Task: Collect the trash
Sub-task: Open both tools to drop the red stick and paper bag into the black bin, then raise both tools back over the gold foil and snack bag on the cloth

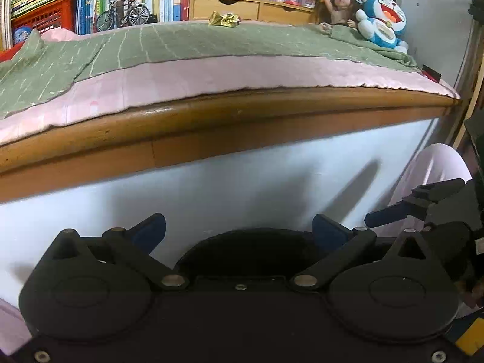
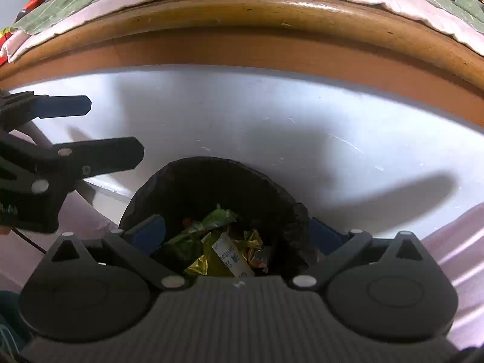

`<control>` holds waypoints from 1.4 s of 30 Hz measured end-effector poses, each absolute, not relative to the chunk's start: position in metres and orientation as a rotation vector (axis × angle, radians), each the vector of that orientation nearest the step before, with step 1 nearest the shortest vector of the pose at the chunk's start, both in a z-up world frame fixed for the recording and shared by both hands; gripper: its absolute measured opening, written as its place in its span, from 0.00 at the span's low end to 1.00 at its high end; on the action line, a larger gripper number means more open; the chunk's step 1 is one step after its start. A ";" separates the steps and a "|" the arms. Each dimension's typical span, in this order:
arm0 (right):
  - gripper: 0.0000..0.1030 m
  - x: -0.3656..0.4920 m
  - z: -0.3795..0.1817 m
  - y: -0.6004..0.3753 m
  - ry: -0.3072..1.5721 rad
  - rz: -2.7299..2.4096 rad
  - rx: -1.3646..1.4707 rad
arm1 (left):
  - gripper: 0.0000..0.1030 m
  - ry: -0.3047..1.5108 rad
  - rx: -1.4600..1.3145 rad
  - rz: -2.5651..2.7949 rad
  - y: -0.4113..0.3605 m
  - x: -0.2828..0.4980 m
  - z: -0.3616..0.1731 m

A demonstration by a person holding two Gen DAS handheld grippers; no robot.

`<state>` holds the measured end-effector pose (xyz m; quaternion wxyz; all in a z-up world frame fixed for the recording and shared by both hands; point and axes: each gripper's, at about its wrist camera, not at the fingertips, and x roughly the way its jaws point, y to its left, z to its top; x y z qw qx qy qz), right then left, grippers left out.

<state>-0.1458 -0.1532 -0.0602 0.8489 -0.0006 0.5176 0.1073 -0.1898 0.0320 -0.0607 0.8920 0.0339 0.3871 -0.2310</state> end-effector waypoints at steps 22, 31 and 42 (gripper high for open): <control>1.00 -0.146 0.012 -0.178 0.899 0.224 0.010 | 1.00 0.714 0.002 -0.515 0.042 -0.171 0.009; 1.00 -0.110 0.063 -0.216 0.732 0.186 0.063 | 1.00 0.537 0.079 -0.544 0.034 -0.113 0.073; 1.00 -0.067 0.068 -0.215 0.704 0.183 0.017 | 1.00 0.502 0.130 -0.629 -0.029 0.030 0.078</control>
